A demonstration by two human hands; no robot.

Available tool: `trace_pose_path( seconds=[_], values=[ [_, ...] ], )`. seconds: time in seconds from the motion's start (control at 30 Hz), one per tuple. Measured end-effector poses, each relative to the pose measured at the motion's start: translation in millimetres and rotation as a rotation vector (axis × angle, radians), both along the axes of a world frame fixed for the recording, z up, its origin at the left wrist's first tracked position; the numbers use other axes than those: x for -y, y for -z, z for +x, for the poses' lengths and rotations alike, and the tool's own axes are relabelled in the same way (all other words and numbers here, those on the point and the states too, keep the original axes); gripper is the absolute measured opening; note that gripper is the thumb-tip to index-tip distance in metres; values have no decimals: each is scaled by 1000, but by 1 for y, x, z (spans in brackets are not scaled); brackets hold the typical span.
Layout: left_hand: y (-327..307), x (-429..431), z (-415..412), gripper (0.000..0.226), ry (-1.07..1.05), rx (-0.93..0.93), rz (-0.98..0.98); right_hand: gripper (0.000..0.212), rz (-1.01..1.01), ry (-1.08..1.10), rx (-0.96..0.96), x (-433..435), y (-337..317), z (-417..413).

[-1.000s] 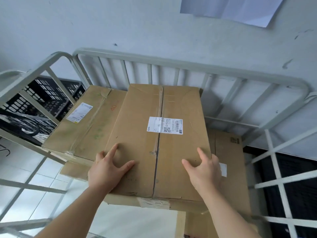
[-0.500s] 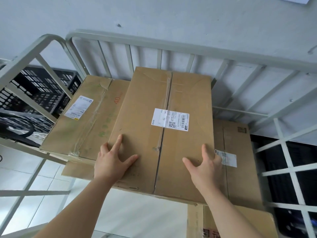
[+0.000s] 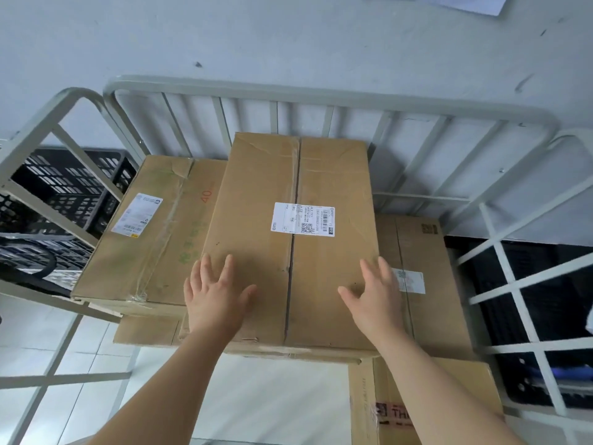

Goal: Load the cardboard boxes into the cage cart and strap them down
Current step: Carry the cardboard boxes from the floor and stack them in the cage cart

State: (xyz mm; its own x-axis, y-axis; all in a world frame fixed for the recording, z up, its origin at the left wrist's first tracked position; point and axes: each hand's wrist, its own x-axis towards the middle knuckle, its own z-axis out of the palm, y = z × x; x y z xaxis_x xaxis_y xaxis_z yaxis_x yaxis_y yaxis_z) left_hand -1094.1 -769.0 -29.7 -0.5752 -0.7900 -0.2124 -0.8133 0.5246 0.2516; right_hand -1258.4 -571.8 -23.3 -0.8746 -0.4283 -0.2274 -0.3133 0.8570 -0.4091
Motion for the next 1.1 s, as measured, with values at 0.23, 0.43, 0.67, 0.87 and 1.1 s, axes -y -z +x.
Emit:
trace_pose_path(
  seconds=[0.23, 0.43, 0.67, 0.87, 1.1],
  values=[
    [-89, -60, -21, 43, 324, -144, -52, 56, -86, -49, -141, -58, -86, 13],
    [-170, -153, -38, 36, 573, -304, -77, 46, -114, 62, -302, -164, -169, 39],
    [-229, -300, -34, 21, 935, -379, -75, 40, -72, 297, -379, -320, -228, 110],
    [-242, -452, 14, 38, 1223, -387, -31, 40, 25, 553, -374, -462, -246, 220],
    [-237, -638, 117, 47, 1653, -343, 37, 25, 155, 894, -328, -609, -247, 406]
  ],
)
